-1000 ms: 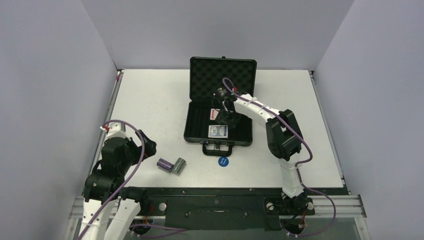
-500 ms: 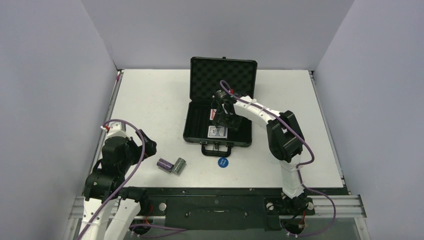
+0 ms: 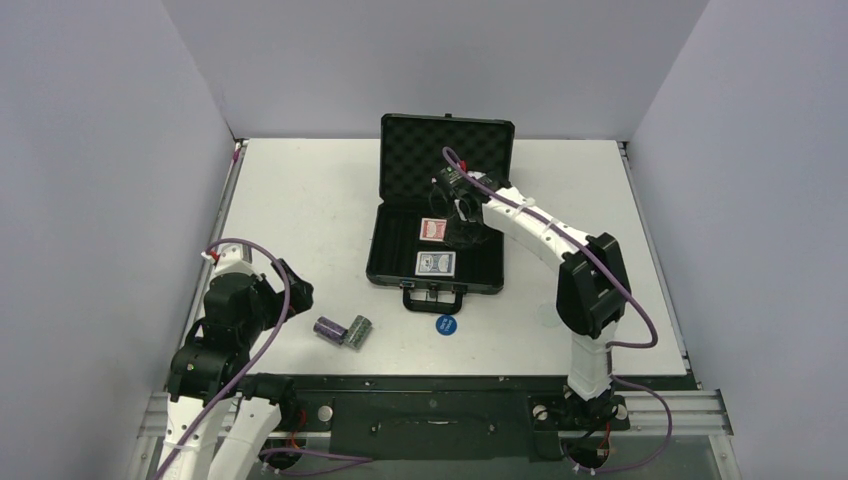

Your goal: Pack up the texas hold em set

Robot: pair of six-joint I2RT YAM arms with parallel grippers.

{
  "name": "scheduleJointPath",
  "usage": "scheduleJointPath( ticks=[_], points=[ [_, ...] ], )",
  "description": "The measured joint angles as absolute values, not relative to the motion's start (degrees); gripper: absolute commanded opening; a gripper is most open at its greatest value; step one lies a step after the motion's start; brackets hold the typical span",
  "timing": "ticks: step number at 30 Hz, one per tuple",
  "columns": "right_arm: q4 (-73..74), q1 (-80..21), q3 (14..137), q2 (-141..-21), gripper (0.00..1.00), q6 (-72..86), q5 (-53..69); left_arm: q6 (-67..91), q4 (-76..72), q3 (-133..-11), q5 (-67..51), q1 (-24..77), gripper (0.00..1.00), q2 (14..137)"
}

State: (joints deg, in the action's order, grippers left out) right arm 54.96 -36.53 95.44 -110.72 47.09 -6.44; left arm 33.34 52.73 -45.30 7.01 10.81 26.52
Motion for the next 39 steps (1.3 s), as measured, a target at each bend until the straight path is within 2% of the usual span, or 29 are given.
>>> scheduleJointPath(
  ticks=[7,39],
  points=[
    [54.48,-37.91,93.60,-110.00,0.00,45.34,-6.37,33.34,52.73,-45.30,7.01,10.83,0.96,26.52],
    [49.32,-38.35,89.58,-116.42,0.00,42.00,-5.13,33.34,52.73,-45.28,7.01,11.09,0.96,26.52]
  ],
)
